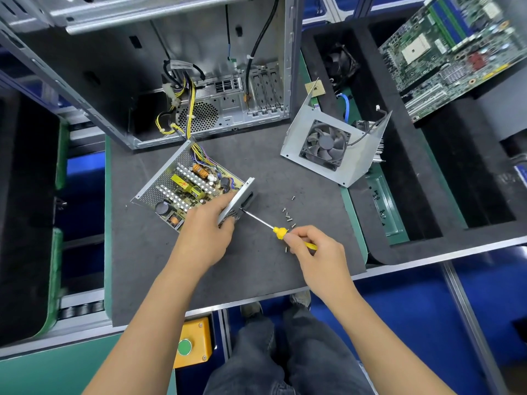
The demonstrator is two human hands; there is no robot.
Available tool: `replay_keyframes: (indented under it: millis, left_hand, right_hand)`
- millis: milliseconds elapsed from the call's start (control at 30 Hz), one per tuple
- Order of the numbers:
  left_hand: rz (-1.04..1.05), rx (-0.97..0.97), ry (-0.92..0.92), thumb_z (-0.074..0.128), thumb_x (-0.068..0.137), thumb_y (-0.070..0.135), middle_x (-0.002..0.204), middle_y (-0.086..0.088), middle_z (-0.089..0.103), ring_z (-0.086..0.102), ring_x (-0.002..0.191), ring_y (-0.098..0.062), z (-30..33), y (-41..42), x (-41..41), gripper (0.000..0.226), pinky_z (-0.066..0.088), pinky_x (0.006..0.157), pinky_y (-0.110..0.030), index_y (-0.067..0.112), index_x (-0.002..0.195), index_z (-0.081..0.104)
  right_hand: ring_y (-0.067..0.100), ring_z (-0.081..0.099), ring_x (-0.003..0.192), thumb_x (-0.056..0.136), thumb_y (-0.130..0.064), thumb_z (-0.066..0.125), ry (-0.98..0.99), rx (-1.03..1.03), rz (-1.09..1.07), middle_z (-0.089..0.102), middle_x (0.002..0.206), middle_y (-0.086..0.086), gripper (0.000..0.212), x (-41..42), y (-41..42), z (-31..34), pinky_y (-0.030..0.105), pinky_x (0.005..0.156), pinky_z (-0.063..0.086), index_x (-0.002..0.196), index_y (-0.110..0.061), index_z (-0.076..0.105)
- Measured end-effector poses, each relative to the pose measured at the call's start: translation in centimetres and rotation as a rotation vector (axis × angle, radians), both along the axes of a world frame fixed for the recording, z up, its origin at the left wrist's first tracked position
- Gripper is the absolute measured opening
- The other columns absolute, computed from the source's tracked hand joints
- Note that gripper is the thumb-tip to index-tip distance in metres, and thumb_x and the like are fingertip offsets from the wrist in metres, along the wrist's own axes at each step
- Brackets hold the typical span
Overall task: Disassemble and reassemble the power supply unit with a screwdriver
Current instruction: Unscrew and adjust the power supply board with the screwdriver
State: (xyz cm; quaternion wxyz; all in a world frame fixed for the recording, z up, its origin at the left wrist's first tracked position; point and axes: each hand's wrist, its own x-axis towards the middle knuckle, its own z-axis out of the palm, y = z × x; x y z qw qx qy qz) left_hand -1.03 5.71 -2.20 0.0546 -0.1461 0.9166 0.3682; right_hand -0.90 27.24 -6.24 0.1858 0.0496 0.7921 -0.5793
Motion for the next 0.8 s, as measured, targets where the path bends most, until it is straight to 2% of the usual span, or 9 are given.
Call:
replay_keyframes:
  millis: [67, 200, 300, 367, 433, 500, 633, 733, 800]
  left_hand:
    - [0.001, -0.004, -0.001, 0.063, 0.09, 0.004, 0.094, 0.008, 0.07, 0.051, 0.078, -0.004, 0.02, 0.01, 0.04, 0.049, 0.034, 0.064, 0.003, 0.03, 0.131, 0.064]
    - [0.022, 0.006, -0.011, 0.063, 0.09, 0.005, 0.095, 0.006, 0.072, 0.056, 0.08, -0.011, -0.1, 0.02, 0.1, 0.05, 0.036, 0.062, 0.001, 0.036, 0.13, 0.063]
    - [0.021, 0.011, -0.023, 0.063, 0.091, 0.007, 0.095, 0.005, 0.072, 0.058, 0.079, -0.013, -0.23, -0.08, 0.08, 0.05, 0.039, 0.06, -0.004, 0.039, 0.129, 0.062]
    - [0.023, 0.021, -0.032, 0.063, 0.092, 0.008, 0.096, 0.005, 0.072, 0.061, 0.084, -0.017, -0.29, -0.1, 0.09, 0.05, 0.04, 0.063, -0.008, 0.041, 0.129, 0.061]
    - [0.029, 0.029, -0.036, 0.063, 0.092, 0.008, 0.098, 0.006, 0.072, 0.063, 0.088, -0.018, -0.35, -0.13, 0.07, 0.05, 0.039, 0.064, -0.007, 0.041, 0.129, 0.062]
    - [0.033, 0.032, -0.038, 0.063, 0.092, 0.008, 0.099, 0.007, 0.072, 0.063, 0.09, -0.017, -0.38, -0.12, 0.03, 0.049, 0.037, 0.063, -0.003, 0.039, 0.13, 0.062]
    - [0.033, 0.035, -0.045, 0.063, 0.092, 0.008, 0.1, 0.006, 0.071, 0.063, 0.092, -0.017, -0.34, -0.1, 0.03, 0.049, 0.04, 0.064, -0.01, 0.038, 0.131, 0.062]
    - [0.038, 0.048, -0.043, 0.064, 0.092, 0.008, 0.1, 0.007, 0.071, 0.064, 0.093, -0.018, -0.33, -0.1, 0.01, 0.049, 0.041, 0.066, -0.014, 0.039, 0.129, 0.062]
    - [0.041, 0.056, -0.045, 0.064, 0.092, 0.007, 0.1, 0.006, 0.072, 0.064, 0.094, -0.018, -0.37, -0.08, -0.03, 0.049, 0.043, 0.068, -0.019, 0.038, 0.13, 0.062]
  right_hand:
    - [0.0, 0.06, 0.073, 0.092, -0.033, 0.067, 0.008, 0.001, 0.029, 0.068, 0.078, -0.011, 0.004, 0.06, 0.04, 0.17, 0.006, 0.061, 0.04, 0.092, -0.034, 0.07]
    - [-0.001, 0.057, 0.089, 0.085, -0.02, 0.074, 0.042, 0.049, 0.075, 0.055, 0.101, -0.009, 0.025, 0.16, 0.25, 0.39, 0.005, 0.072, 0.042, 0.098, -0.034, 0.058]
    - [0.002, 0.06, 0.07, 0.09, -0.026, 0.067, -0.021, 0.031, 0.019, 0.067, 0.084, -0.008, 0.013, -0.08, 0.49, 0.53, 0.012, 0.064, 0.045, 0.082, -0.036, 0.065]
    - [0.001, 0.058, 0.06, 0.095, -0.034, 0.058, -0.066, 0.041, 0.042, 0.069, 0.078, -0.009, 0.02, -0.23, 0.57, 0.48, 0.016, 0.061, 0.047, 0.08, -0.039, 0.07]
    - [-0.004, 0.058, 0.074, 0.095, -0.032, 0.061, -0.053, 0.044, 0.112, 0.065, 0.093, -0.011, 0.012, -0.17, 0.49, 0.6, 0.007, 0.067, 0.043, 0.096, -0.042, 0.066]
    - [-0.006, 0.055, 0.087, 0.091, -0.023, 0.068, -0.012, 0.062, 0.118, 0.054, 0.103, -0.011, 0.02, 0.06, 0.59, 0.4, 0.003, 0.073, 0.04, 0.102, -0.037, 0.058]
    - [0.002, 0.062, 0.063, 0.096, -0.024, 0.059, -0.058, 0.014, -0.014, 0.068, 0.079, -0.007, 0.014, 0.04, 0.62, 0.33, 0.009, 0.061, 0.042, 0.086, -0.031, 0.066]
    - [-0.006, 0.059, 0.082, 0.096, -0.029, 0.059, -0.057, 0.051, 0.1, 0.062, 0.097, -0.011, 0.01, 0.15, 0.35, 0.53, 0.005, 0.069, 0.041, 0.102, -0.034, 0.065]
    - [-0.008, 0.054, 0.091, 0.091, -0.022, 0.068, -0.011, 0.066, 0.098, 0.052, 0.104, -0.011, 0.021, 0.39, 0.39, 0.42, 0.002, 0.073, 0.04, 0.105, -0.034, 0.058]
